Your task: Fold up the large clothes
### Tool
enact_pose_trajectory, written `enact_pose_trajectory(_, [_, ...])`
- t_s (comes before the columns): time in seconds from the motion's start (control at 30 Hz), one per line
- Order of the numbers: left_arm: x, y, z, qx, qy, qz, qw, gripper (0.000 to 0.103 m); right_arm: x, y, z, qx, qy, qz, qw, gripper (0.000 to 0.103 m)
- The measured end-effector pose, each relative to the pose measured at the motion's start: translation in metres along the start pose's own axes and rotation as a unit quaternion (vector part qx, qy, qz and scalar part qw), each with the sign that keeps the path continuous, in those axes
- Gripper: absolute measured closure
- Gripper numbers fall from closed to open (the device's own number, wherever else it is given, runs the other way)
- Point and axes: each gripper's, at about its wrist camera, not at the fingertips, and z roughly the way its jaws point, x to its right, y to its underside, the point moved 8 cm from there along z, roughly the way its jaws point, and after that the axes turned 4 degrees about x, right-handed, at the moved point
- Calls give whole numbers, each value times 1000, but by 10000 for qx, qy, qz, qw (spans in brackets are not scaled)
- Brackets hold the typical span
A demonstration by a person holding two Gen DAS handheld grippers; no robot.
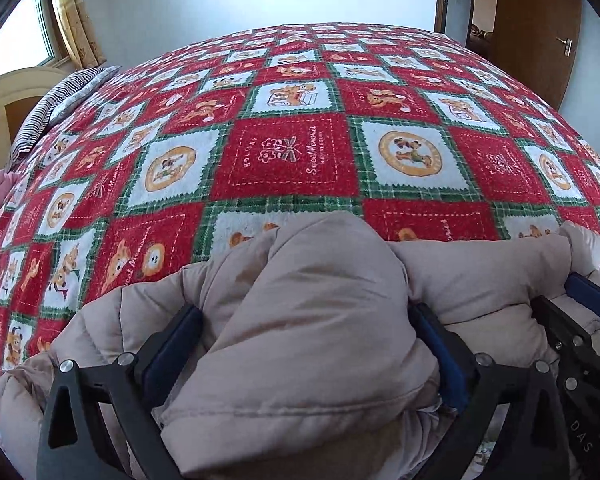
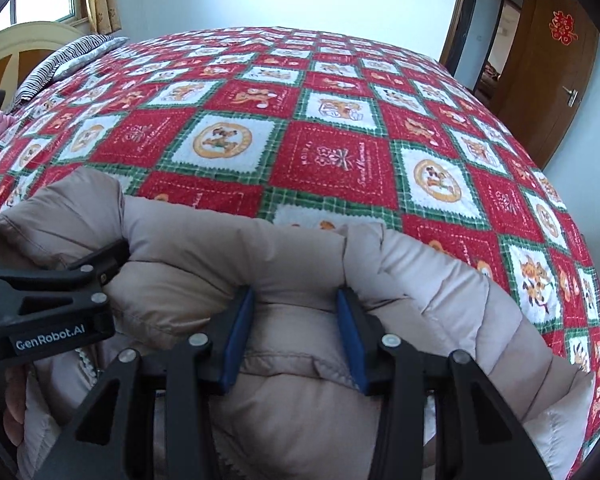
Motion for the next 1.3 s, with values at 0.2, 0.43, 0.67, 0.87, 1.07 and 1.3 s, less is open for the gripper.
enact_pose_trajectory(0.2, [0,0,2,18,-28,16,10000,1,-2,1,1,34,129,-59,9999,57])
enact_pose_trajectory(0.43, [0,0,4,-8,-22,11,10000,0,-4,1,3,17,228,-138,9996,57])
enact_pose_trajectory(0.67, [1,0,6,-26,-29,9,10000,0,-5,1,4,-13,290,-205,9994,57])
enact_pose_trajectory(0.87, [1,0,7,-20,-74,47,10000,0,-7,1,4,-33,361,-278,9990,57])
enact_pose_trajectory(1.07, [-10,-6,-17,-180,199,-78,9996,1,-5,-6,-5,-277,237,-602,9975,56])
enact_pose_trajectory(1.3, [-68,24,-154,857,360,233,9954,1,42,27,-107,283,-213,29,9994,19])
